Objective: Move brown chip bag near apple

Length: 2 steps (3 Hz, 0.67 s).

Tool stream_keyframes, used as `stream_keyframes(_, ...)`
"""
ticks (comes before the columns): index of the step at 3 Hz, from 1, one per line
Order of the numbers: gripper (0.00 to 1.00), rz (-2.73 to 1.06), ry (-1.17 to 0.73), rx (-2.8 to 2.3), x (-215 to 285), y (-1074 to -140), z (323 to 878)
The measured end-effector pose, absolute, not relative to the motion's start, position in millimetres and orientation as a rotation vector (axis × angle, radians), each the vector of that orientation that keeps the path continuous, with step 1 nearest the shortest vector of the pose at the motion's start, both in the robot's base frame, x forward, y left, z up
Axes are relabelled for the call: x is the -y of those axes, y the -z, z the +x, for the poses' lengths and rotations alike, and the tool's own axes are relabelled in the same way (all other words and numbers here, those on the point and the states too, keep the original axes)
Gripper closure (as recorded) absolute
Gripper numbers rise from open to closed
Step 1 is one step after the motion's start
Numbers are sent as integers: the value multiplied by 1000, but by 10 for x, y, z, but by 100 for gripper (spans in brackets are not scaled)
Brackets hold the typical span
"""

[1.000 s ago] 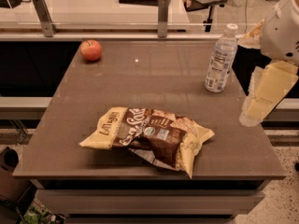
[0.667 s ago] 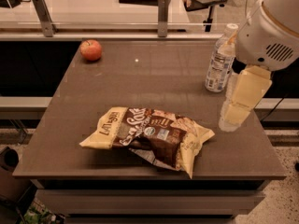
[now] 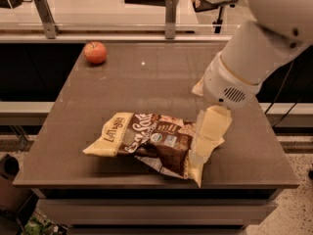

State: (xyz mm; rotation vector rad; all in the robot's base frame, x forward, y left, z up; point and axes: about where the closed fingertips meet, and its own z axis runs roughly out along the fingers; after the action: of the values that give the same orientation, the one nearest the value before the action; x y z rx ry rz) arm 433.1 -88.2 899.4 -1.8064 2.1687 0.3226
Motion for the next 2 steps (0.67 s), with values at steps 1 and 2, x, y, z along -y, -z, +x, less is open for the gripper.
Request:
stream_keyframes(1, 0, -1798, -452, -2140, 609, -8606, 4286)
stream_keyframes(2, 13, -1797, -506, -2107, 377, -8474, 4212)
